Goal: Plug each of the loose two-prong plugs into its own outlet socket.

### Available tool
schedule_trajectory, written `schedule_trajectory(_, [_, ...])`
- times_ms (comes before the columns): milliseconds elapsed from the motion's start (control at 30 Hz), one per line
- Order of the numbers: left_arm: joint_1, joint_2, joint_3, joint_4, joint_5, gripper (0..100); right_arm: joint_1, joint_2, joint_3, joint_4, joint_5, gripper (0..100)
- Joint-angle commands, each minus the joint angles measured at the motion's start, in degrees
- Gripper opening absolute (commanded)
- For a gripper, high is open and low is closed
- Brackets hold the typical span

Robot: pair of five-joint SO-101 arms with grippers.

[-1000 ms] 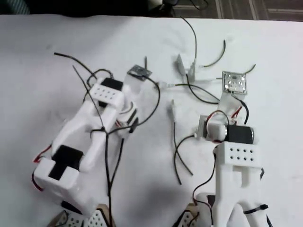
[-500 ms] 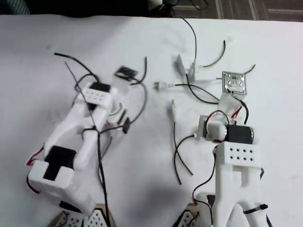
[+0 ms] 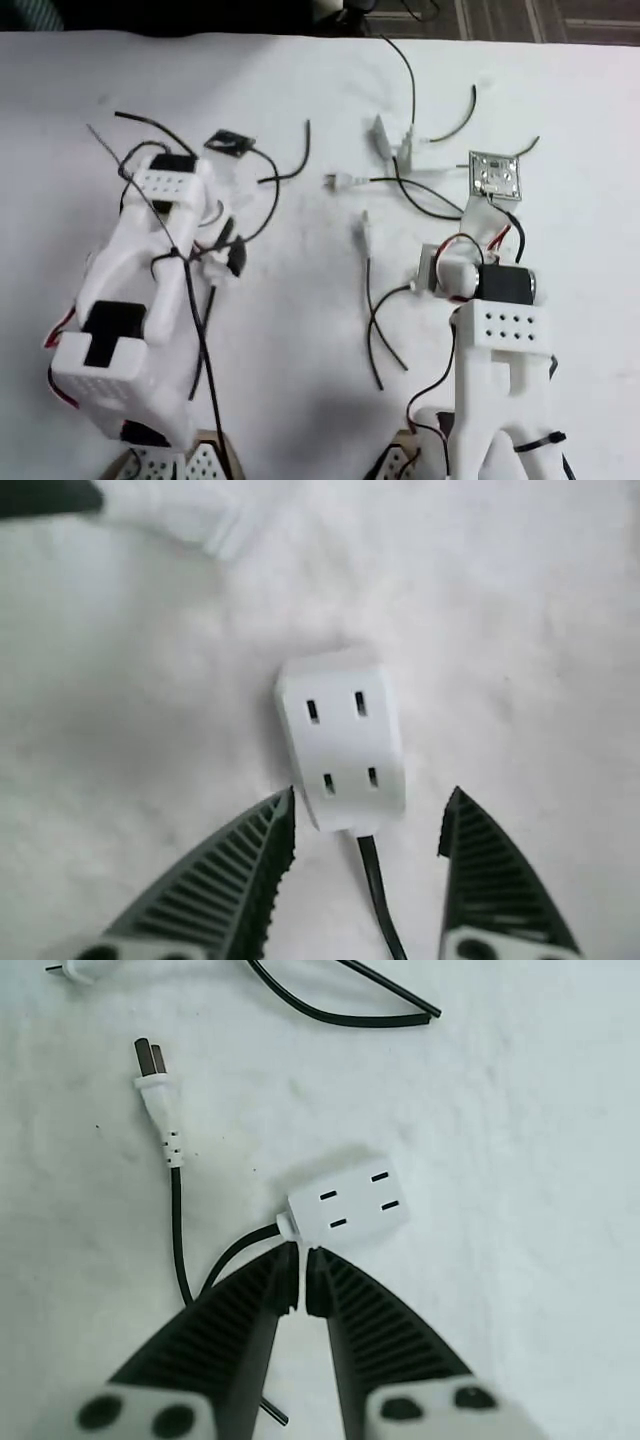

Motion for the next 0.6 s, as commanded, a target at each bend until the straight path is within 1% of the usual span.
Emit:
schedule_trajectory(0, [-0.31,-4.79,-4.75,4.13,-0.26,24,0.48,-1.45,-0.26,-0.66,0.44,1.9])
schedule_trajectory(100, [0.04,-7.34,-5.71,5.8,-0.44,25,0.48,-1.45,-0.26,-0.66,0.44,1.9])
schedule_trajectory(233, [0.75,-7.25,-4.75,4.84,-0.35,25,0.48,-1.45,-0.26,-0.66,0.44,1.9])
schedule_trajectory(367, [0.66,-2.24,-4.75,2.9,-0.35,25,0.48,-1.45,-0.26,-0.66,0.44,1.9])
schedule_trajectory(567, [0.66,5.93,-5.27,-2.29,-0.26,24,0.48,-1.45,-0.26,-0.66,0.44,1.9])
